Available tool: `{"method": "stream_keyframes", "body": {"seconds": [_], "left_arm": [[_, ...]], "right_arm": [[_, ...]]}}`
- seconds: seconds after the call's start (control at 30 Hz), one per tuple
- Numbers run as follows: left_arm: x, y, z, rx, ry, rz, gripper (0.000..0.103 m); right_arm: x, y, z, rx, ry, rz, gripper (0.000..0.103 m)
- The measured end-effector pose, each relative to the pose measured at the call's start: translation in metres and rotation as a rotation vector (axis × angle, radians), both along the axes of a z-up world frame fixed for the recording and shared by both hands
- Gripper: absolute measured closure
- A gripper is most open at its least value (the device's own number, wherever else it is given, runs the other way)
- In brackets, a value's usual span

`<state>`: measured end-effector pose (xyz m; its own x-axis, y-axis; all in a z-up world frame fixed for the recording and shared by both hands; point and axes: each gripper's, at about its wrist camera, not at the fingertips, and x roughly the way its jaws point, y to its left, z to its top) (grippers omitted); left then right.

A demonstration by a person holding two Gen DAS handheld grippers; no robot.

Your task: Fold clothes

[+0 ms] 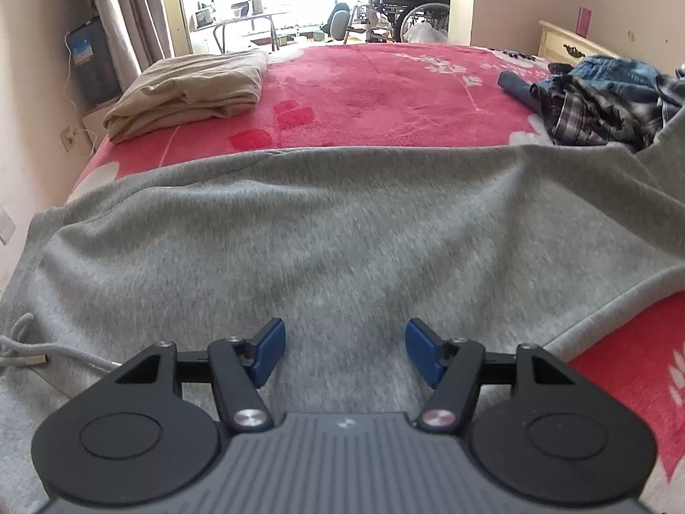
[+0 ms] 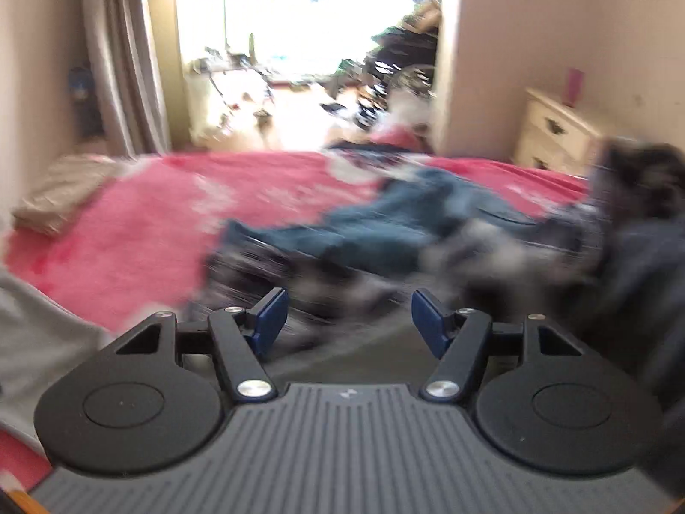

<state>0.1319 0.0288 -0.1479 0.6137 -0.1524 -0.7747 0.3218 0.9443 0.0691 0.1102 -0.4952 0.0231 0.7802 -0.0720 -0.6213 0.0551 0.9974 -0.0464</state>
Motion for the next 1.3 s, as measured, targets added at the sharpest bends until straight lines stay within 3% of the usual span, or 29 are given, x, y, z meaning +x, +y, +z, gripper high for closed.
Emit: {"method": "stream_keyframes", "body": {"seconds": [0.1,0.2,0.4,0.47,0.5,0.6,0.9,1.13,1.3], "left_arm": [[0.000,0.000,-0.001,0.002,0.004,0.011,0.039],[0.001,-0.001,-0.001,0.006,0.005,0.020,0.039],[0.000,-0.004,-0.003,0.024,0.000,0.030,0.039],[-0.001,-0.004,-0.003,0.027,-0.003,0.031,0.038],[-0.001,-0.004,-0.003,0.027,-0.003,0.032,0.038],[0.000,-0.004,-0.004,0.026,-0.003,0.032,0.038],[0.000,-0.003,-0.004,0.020,-0.001,0.030,0.038],[0.000,-0.003,-0.005,0.023,-0.004,0.029,0.036],[0.000,-0.002,-0.005,0.022,-0.005,0.025,0.036]], "right_arm": [[-0.004,-0.012,-0.010,-0.065,0.026,0.031,0.042],[-0.001,-0.013,-0.018,-0.120,0.033,0.069,0.051],[0.016,-0.007,-0.029,-0.194,0.054,0.091,0.053],[0.021,-0.007,-0.031,-0.211,0.068,0.081,0.064],[0.024,-0.007,-0.033,-0.219,0.075,0.076,0.086],[0.013,-0.014,-0.025,-0.217,0.023,0.023,0.095],[-0.017,-0.038,-0.001,-0.202,-0.128,-0.144,0.096],[0.010,-0.046,-0.021,-0.265,-0.102,-0.185,0.096],[0.030,-0.051,-0.038,-0.310,-0.008,-0.218,0.091]]}}
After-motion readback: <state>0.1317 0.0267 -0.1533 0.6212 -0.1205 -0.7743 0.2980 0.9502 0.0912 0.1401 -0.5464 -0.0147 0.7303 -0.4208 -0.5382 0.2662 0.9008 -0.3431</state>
